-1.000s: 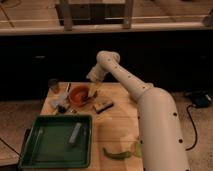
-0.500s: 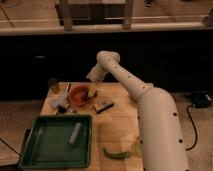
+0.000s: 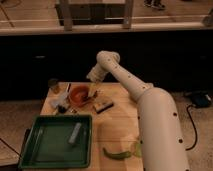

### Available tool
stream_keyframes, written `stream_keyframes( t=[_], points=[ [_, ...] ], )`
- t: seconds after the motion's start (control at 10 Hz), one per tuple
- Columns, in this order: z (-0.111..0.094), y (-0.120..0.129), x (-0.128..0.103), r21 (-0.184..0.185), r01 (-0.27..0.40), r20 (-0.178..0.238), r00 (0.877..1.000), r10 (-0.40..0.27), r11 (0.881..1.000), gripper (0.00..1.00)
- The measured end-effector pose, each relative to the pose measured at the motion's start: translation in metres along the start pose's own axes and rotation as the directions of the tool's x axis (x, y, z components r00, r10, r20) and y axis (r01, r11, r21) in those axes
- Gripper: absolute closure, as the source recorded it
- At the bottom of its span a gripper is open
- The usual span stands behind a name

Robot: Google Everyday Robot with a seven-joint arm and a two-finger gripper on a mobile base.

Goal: Place grapes in red bowl

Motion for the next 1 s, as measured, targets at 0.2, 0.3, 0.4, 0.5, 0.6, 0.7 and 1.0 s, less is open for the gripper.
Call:
stream_keyframes(
  t=[0.2, 0.3, 0.4, 0.5, 0.6, 0.7, 1.0],
  points=[
    [0.0001, 0.0, 0.0, 0.0, 0.0, 0.0, 1.0, 0.0, 1.0, 0.2],
    [0.0, 0.0, 0.0, 0.0, 0.0, 0.0, 1.0, 0.0, 1.0, 0.2],
    [0.0001, 0.0001, 0.0, 0.0, 0.0, 0.0, 1.0, 0.0, 1.0, 0.2],
    [0.0001, 0.0, 0.0, 0.0, 0.0, 0.0, 1.0, 0.0, 1.0, 0.2],
    [0.0001, 0.0, 0.0, 0.0, 0.0, 0.0, 1.0, 0.0, 1.0, 0.2],
    [0.0001, 0.0001, 0.0, 0.0, 0.0, 0.0, 1.0, 0.0, 1.0, 0.2],
    [0.0001, 0.0001, -0.0002, 0.0, 0.0, 0.0, 1.0, 0.0, 1.0, 0.2]
  ],
)
